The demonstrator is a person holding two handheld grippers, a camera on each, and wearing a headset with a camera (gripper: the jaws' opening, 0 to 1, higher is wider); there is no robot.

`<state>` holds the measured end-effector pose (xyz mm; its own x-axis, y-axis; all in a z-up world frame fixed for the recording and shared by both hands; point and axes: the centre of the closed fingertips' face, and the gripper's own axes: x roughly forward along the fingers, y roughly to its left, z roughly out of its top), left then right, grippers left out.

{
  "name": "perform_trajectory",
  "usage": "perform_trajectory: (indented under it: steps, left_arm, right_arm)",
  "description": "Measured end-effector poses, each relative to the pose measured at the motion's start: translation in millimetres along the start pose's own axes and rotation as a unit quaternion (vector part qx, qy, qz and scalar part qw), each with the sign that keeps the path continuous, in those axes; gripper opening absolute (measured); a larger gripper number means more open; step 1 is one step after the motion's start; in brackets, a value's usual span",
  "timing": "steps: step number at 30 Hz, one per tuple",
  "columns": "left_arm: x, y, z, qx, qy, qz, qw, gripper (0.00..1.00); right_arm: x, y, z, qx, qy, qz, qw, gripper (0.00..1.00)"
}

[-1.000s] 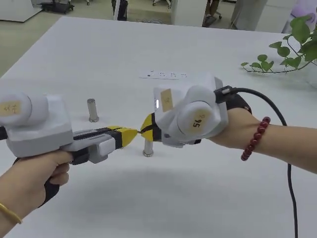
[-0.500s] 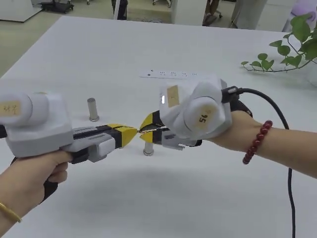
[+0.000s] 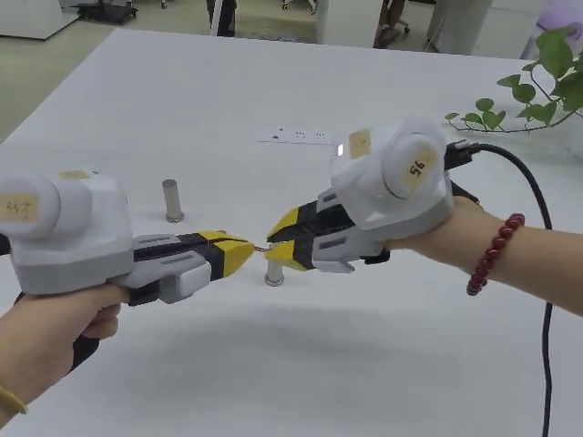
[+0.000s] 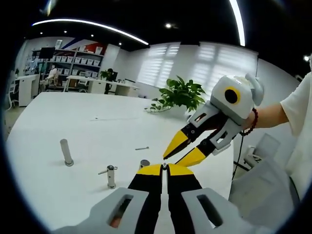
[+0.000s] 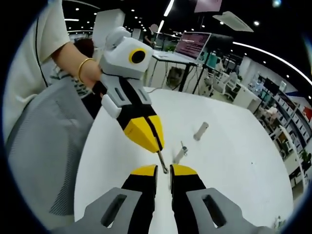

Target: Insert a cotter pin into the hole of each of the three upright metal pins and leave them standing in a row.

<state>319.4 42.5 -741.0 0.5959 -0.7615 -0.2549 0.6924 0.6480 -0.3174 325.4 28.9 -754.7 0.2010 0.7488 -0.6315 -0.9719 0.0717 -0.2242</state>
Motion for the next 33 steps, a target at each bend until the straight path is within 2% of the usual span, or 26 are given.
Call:
perform_trajectory:
  steps: [7,14,21,33]
  left_arm:
    - [-1.1,-7.8,1.2,0.008,-0.002,-0.026,0.9996,0.00]
    - [-0.3,-17.5,-4.4,0.014,0.006,-0.054,0.9984,0.00]
    - [-0.9,-24.2,-8.7,0.020,0.011,-0.070,0.9973,0.00]
    - [-1.6,-34.1,-8.0,0.018,0.004,-0.092,0.9955,0.00]
  right_arm:
    - [-2.4,4.8,-2.9,0.042,-0.020,0.016,0.9988,0.12]
    - [-4.6,15.9,-2.6,0.074,-0.034,0.048,0.9955,0.12]
    - [-5.1,27.3,-7.5,0.075,-0.030,0.071,0.9942,0.11]
    - [-7.9,36.0,-8.0,0.073,-0.034,0.083,0.9933,0.08]
